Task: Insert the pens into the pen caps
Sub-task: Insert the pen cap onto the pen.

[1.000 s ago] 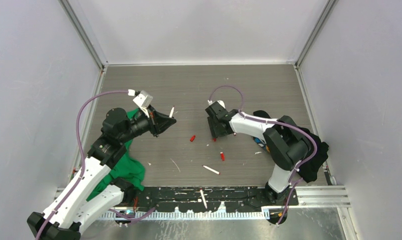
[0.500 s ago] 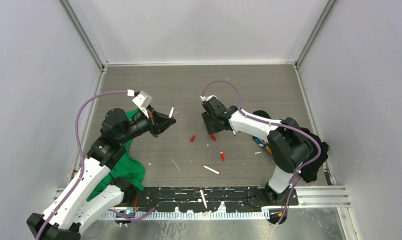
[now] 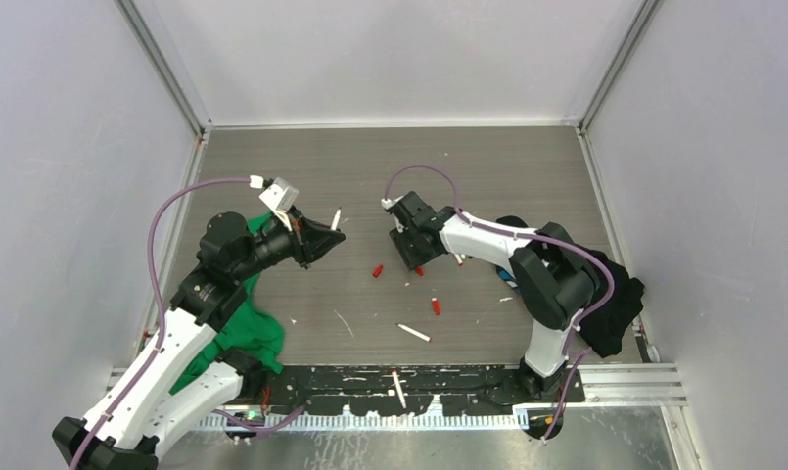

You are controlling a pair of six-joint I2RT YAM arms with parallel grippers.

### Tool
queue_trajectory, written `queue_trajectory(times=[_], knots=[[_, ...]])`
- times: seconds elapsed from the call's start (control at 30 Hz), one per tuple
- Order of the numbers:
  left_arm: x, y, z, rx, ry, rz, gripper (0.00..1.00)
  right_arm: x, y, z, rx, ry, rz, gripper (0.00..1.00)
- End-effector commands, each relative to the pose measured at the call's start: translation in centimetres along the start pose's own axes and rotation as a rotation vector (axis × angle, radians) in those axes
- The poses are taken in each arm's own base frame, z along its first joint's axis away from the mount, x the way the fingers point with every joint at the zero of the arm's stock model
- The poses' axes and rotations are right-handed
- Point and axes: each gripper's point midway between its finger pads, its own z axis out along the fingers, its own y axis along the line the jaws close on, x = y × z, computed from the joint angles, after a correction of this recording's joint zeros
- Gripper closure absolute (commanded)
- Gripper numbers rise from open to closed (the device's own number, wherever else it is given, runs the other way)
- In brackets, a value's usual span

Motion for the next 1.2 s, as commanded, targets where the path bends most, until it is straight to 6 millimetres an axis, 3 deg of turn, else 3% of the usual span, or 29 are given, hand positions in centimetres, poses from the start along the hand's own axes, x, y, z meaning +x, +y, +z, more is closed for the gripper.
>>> queue_trajectory(times=[0.0, 0.43, 0.57, 0.67, 0.77, 0.83, 1.0, 1.07, 1.17], knots=[[-2.6, -0.7, -0.4, 0.010, -0.067, 0.048, 1.00, -1.8, 0.7, -0.2, -0.021, -0.026, -0.034, 0.59], [-2.7, -0.8, -0.5, 0.012, -0.072, 0.052, 1.00, -0.1, -0.6, 1.1, 0.073, 0.040, -0.045, 0.67], [-2.8, -0.9, -0.6, 0.015, -0.077, 0.053, 1.00, 0.0, -0.8, 1.0, 0.086, 0.032, -0.020, 0.83], [-2.8, -0.9, -0.6, 0.017, -0.078, 0.053, 1.00, -0.9, -0.5, -0.4, 0.070, -0.011, 0.018, 0.96], [-2.8, -1.2, -0.6, 0.029, -0.078, 0.050, 1.00, -3.0, 0.4, -3.6, 0.023, -0.099, 0.077, 0.99], [-2.8, -1.4, -0.6, 0.047, -0.078, 0.045, 1.00, -4.9, 1.5, -6.7, -0.051, -0.195, 0.131, 0.99], [-2.9, -3.8, -0.8, 0.184, -0.091, 0.050, 1.00, -10.1, 5.1, -16.9, -0.347, -0.550, 0.276, 0.99], [-3.2, -5.3, -1.0, 0.269, -0.108, 0.060, 1.00, -12.4, 6.7, -22.6, -0.529, -0.755, 0.331, 0.99], [-3.3, -6.8, -1.4, 0.362, -0.113, 0.065, 1.00, -13.9, 8.0, -28.7, -0.741, -0.994, 0.384, 0.99]])
